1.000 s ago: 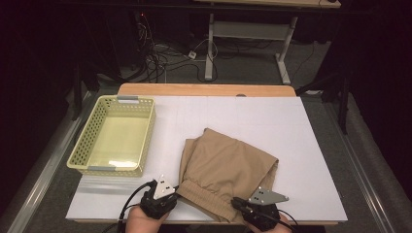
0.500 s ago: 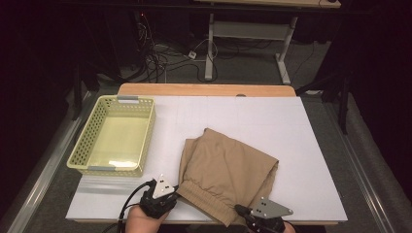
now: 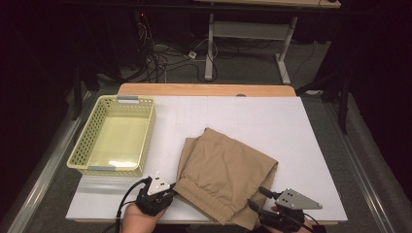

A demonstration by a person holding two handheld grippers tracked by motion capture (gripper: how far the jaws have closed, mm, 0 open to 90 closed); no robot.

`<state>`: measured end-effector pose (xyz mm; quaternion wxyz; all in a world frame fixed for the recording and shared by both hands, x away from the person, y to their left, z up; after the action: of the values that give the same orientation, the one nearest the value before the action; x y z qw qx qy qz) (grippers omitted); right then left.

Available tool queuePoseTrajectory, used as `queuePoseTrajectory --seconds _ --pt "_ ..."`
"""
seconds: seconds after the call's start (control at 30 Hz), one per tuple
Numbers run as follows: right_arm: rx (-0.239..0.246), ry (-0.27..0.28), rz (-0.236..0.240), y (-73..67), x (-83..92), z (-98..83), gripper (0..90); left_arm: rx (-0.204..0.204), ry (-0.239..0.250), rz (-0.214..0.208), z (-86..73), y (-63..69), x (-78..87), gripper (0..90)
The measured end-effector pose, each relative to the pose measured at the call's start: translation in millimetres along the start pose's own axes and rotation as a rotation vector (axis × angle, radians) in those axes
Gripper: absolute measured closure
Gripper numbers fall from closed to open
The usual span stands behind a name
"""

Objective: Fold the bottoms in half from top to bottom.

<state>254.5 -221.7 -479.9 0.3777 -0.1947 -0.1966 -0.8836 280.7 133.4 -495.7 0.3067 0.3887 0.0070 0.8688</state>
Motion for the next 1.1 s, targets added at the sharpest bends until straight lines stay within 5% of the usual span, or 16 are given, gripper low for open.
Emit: queuePoseTrajectory --seconds 0.2,0.33,0.43,0.57,0.77,0.9,1.1 --pt "-0.022 -0.02 -0.073 19.8 5.0 -12.6 19.1 0.023 0.001 -0.007 0.3 -12.9 2.4 79.9" --pt "-0.041 -0.019 -0.113 31.8 11.3 -18.4 13.0 -0.007 -0.009 0.006 -1.8 -16.0 4.3 79.9" --pt "-0.064 -0.025 -0.145 39.1 12.8 -20.6 0.4 -0.01 -0.011 0.003 -3.6 -17.1 4.7 79.8" --pt "-0.089 -0.028 -0.178 45.9 11.4 -20.4 0.2 -0.004 -0.013 0.016 -6.9 -17.9 2.8 75.9" --pt "-0.104 -0.017 -0.175 47.5 2.0 -11.6 1.0 0.128 -0.03 0.038 -6.7 -31.5 1.3 34.5" --pt "-0.112 -0.023 -0.184 52.3 -6.4 -4.3 4.1 0.118 -0.032 0.038 -7.3 -30.3 0.9 33.9" --pt "-0.152 -0.05 -0.213 62.6 -19.2 -4.3 11.2 0.093 -0.049 -0.025 -8.2 -28.8 2.1 48.8"
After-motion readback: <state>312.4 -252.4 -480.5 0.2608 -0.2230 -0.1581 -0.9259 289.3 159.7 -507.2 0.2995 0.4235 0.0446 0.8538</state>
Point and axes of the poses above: each handheld gripper's, and its own axes: x roughly backward along the jaws, z roughly out of its top, y roughly to its right, the point moved 3 cm from there along -x, roughly forward along the jaws, and after that the axes turned 15 degrees about x, right-handed, at the moved point
